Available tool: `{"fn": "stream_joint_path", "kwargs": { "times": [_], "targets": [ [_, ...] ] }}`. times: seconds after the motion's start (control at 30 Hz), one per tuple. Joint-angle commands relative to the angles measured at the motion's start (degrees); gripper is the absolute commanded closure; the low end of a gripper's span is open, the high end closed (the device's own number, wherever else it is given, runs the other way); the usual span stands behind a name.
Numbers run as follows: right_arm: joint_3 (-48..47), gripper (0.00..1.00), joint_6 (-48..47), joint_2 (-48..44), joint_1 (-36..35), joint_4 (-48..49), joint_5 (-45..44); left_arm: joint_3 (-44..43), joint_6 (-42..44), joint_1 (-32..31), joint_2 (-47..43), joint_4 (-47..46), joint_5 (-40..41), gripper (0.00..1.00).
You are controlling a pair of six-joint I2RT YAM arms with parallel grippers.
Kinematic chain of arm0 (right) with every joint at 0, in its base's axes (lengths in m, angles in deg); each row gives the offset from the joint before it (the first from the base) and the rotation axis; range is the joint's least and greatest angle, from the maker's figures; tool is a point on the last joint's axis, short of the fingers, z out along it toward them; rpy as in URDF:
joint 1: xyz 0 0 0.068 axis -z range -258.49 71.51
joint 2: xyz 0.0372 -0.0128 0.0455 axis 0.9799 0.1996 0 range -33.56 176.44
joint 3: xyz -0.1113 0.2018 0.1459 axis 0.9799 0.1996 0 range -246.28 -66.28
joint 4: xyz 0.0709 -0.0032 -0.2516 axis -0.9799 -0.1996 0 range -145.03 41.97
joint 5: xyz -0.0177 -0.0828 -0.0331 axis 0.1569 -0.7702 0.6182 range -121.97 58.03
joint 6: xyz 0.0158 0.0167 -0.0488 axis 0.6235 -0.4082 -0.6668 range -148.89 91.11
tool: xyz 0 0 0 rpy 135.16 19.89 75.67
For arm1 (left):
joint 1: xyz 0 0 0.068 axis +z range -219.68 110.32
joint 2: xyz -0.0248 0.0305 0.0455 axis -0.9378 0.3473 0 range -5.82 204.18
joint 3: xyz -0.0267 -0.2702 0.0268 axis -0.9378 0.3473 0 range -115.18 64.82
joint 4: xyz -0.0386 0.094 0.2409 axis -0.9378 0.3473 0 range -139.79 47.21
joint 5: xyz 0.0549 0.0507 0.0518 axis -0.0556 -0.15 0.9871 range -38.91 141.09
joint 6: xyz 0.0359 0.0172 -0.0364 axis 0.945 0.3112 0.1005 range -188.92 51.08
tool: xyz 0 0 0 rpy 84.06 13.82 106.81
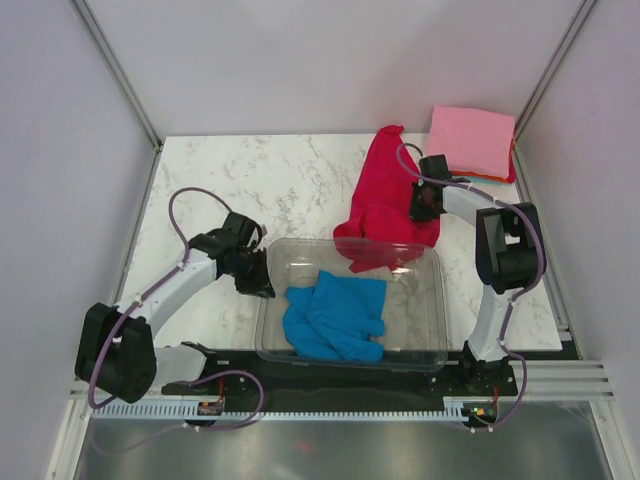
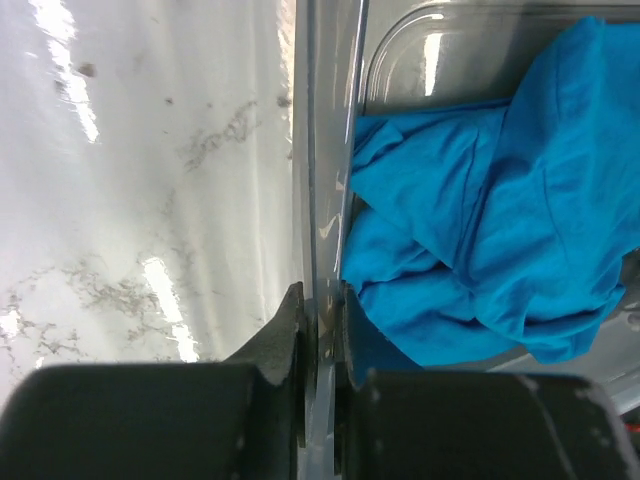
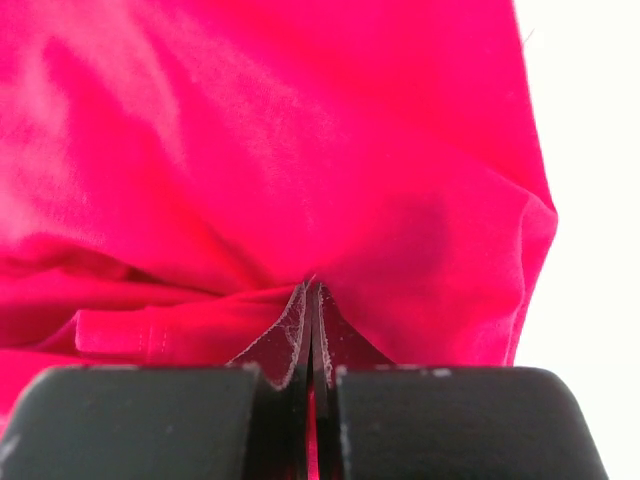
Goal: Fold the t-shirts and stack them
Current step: Move the tshirt to the center of the board
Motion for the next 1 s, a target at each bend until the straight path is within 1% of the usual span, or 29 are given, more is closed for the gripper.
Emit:
{"fn": "stream_joint_path", "kwargs": {
  "times": [0.0,0.03,0.1,0.13,0.17,0.2,0.23,0.27,0.3,0.37,0.4,0.43,0.47,0.5,0.53,0.57,0.6,0.63,0.7,0.73,0.77,0.8,0.83,0.87,0.93,0.97],
  "targets": [
    [7.4,1.00,1.0,-4.0,-1.0,1.6,4.5,-3.0,0.8,4.2,-0.7,-0.7,4.9,0.98],
    [8.9,1.00,1.3,-5.0,-1.1,2.0,4.8,-3.0,0.7,7.6,-1.6,-0.7,4.9,0.98],
    [12.5,1.00,1.6,-7.5,-1.5,3.5,5.8,-3.6,0.5,11.7,-4.2,0.4,5.6,0.98],
    [13.5,1.00,1.6,-8.2,-1.8,3.9,5.9,-3.8,0.6,16.8,-4.9,0.6,5.4,0.98],
    [15.3,1.00,1.8,-8.8,-1.9,4.2,6.3,-4.5,1.0,19.5,-6.2,0.8,4.6,0.98],
    [16.1,1.00,1.7,-10.0,-1.9,4.4,6.6,-5.0,2.2,25.6,-6.6,1.1,3.5,0.98],
    [17.5,1.00,1.8,-11.1,-2.0,4.8,6.6,-6.0,3.7,30.4,-6.8,2.0,1.7,0.98],
    [18.1,1.00,1.8,-11.1,-2.0,4.9,6.6,-6.8,3.7,30.5,-6.6,2.0,2.4,0.98],
    [18.6,1.00,1.7,-11.7,-2.0,4.9,6.2,-7.2,3.0,32.0,-6.5,2.2,3.5,0.98],
    [20.1,1.00,1.8,-12.1,-2.0,5.4,6.6,-6.6,1.2,34.7,-6.7,0.9,3.0,0.98],
    [20.6,1.00,2.1,-12.5,-2.0,5.6,7.7,-6.0,-0.5,38.9,-6.8,-1.8,1.6,0.98],
    [21.3,1.00,2.5,-12.8,-2.4,6.0,8.1,-5.7,-1.4,41.0,-6.4,-2.3,-2.0,0.98],
    [22.6,1.00,2.7,-13.3,-2.8,6.4,8.3,-5.2,-2.5,43.0,-5.9,-3.0,-3.2,0.98],
    [23.2,1.00,2.9,-14.4,-3.2,6.7,8.3,-4.7,-5.8,47.5,-5.5,-5.7,-4.6,0.98],
    [23.9,1.00,3.6,-15.0,-4.3,6.9,8.3,-3.8,-7.7,49.9,-5.6,-8.5,-9.0,0.98],
    [25.2,1.00,3.9,-15.7,-5.0,7.2,8.3,-1.2,-11.9,51.9,-5.5,-11.3,-11.2,0.98],
    [25.8,1.00,4.3,-17.1,-5.9,7.2,8.3,0.0,-14.2,54.7,-5.5,-14.2,-14.2,0.98],
    [26.5,1.00,4.9,-17.9,-7.9,7.3,8.1,0.9,-16.0,55.1,-5.1,-19.4,-14.1,0.98],
    [28.7,1.00,6.9,-20.7,-10.3,7.6,7.3,0.1,-19.9,55.7,-3.9,-21.3,-12.4,0.98],
    [29.4,1.00,7.6,-21.6,-13.1,7.8,6.9,-0.2,-21.3,55.7,-3.3,-23.9,-10.1,0.98],
    [31.0,1.00,9.2,-23.3,-14.5,8.3,6.2,-0.3,-24.6,55.9,-2.9,-26.0,-9.0,0.98],
    [31.8,1.00,10.0,-24.0,-15.8,8.9,6.2,-0.1,-26.1,55.9,-2.7,-28.2,-8.0,0.98],
    [33.6,1.00,10.8,-24.7,-18.2,9.4,6.2,-0.5,-27.4,55.9,-1.2,-29.8,-6.4,0.98],
    [34.4,1.00,12.2,-26.0,-19.2,10.4,5.9,-1.1,-29.5,55.9,-0.3,-31.9,-5.3,0.98],
    [37.2,1.00,13.0,-27.3,-22.0,12.9,5.5,-3.2,-30.8,55.9,2.4,-34.1,-3.3,0.98],
    [38.0,1.00,13.3,-28.4,-22.8,13.6,4.6,-3.8,-32.3,55.9,5.0,-35.8,-2.4,0.98]
  ]
}}
